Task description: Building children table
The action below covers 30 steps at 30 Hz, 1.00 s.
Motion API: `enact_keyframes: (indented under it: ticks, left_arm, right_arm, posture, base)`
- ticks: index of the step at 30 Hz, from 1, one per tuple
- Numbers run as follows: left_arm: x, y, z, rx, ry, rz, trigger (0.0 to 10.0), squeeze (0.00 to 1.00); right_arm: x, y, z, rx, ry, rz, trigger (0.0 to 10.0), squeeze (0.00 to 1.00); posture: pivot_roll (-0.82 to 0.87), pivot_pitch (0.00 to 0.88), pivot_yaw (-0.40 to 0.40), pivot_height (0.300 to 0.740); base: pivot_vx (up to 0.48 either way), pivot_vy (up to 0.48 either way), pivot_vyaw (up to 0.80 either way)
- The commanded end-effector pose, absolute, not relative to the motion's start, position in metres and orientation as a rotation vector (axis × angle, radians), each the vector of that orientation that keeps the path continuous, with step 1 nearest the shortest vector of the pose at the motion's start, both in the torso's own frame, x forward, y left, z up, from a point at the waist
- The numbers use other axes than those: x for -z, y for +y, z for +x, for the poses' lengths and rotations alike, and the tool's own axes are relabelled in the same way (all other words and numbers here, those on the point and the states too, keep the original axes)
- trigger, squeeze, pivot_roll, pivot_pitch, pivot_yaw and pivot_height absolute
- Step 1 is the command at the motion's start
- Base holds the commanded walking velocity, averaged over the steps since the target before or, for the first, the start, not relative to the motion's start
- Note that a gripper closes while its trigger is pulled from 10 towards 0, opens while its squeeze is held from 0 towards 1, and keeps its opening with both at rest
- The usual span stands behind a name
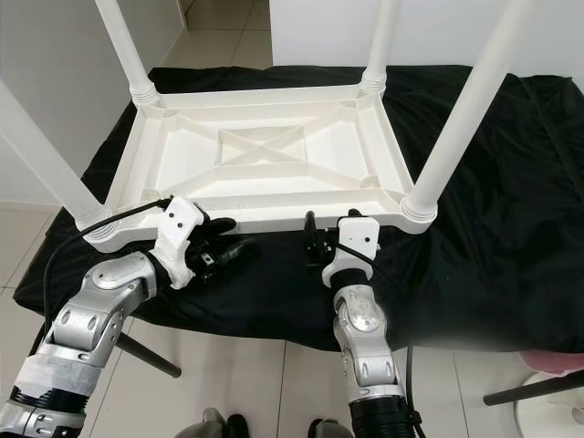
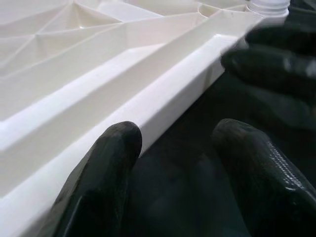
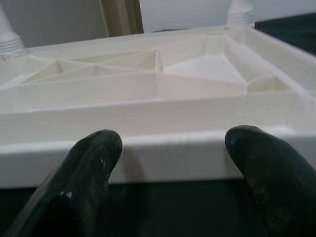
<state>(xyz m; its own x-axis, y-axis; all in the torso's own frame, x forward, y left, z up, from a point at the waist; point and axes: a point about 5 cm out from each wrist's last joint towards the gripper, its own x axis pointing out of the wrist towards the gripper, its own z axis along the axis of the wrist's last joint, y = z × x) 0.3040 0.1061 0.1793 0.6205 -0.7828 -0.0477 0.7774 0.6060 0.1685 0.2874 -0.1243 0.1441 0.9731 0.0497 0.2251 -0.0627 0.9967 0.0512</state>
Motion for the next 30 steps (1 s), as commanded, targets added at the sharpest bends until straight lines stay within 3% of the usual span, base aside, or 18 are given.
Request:
enact_keyframes:
  ticks: [1, 21, 30]
  left_arm:
    - [-0.178, 0.115, 0.311, 0.783, -0.024, 0.182, 10.0, 0.0]
    - [-0.16, 0.124, 0.339, 0.622, 0.064, 0.258, 10.0, 0.0]
    - [-0.16, 0.116, 0.352, 0.613, 0.055, 0.258, 10.0, 0.0]
  right_arm:
    - [-0.143, -0.122, 0.283, -0.055, -0.226, 0.067, 10.0, 0.0]
    - [-0.136, -0.141, 0.25, -0.002, -0.206, 0.041, 10.0, 0.0]
    - [-0.141, -0.15, 0.246, 0.033, -0.219, 0.02, 10.0, 0.0]
  posture:
    - [0.01, 0.108, 0.055, 0.74]
    - [-0.07, 0.08, 0.075, 0.74]
    - [-0.13, 0.072, 0.092, 0.74]
  base:
    - [0.0, 0.0, 0.0]
    - [0.0, 0.0, 0.0]
    - [0.0, 0.0, 0.0]
